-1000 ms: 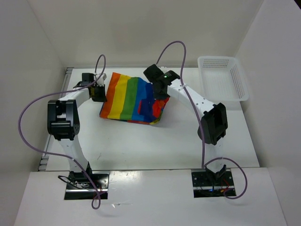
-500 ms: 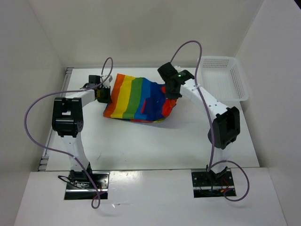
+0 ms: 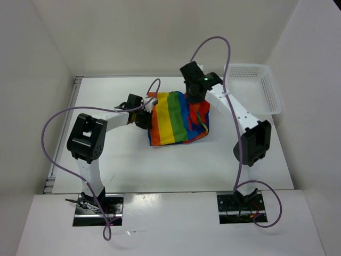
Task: Fold and stack the shorts
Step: Fold the shorts
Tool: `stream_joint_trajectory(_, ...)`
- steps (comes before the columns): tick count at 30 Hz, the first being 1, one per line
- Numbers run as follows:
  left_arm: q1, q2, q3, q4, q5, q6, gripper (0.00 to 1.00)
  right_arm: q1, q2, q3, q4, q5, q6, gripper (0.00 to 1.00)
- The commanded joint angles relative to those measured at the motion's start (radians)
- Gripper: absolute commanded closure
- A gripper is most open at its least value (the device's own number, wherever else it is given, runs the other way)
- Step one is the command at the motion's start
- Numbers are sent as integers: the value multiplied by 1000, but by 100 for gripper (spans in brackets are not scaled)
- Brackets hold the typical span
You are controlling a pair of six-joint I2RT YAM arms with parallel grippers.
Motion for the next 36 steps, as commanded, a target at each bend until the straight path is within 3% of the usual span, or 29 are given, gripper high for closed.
stream_joint_trajectory(1, -13, 63, -26, -104, 24, 5, 88, 80, 105, 169, 18, -15, 21, 100)
stream_joint_trajectory(9, -13, 53, -26, -83, 33, 5, 88, 198, 381, 488, -123, -49, 84, 100)
stream_joint_trajectory(20, 7, 44, -26, -63, 55, 5, 88, 209, 268, 237, 15, -124, 64, 100)
stream_joint_trajectory(23, 18, 44, -17, -63, 75, 5, 88, 209, 268, 213, 64, -159, 82, 80)
stream_joint_trajectory(25, 29, 44, -17, -63, 85, 5, 88, 209, 256, 186, 95, -199, 82, 37)
stream_joint_trajectory(28, 29, 44, -8, -63, 86, 5, 88, 209, 184, 115, 213, -271, 94, 19)
stream_joint_trajectory(33, 38, 53, 1, -63, 95, 5, 88, 198, 41, -25, 375, -296, 139, 20)
stream_joint_trajectory(36, 38, 53, 10, -63, 95, 5, 88, 163, -16, -83, 386, -272, 148, 34)
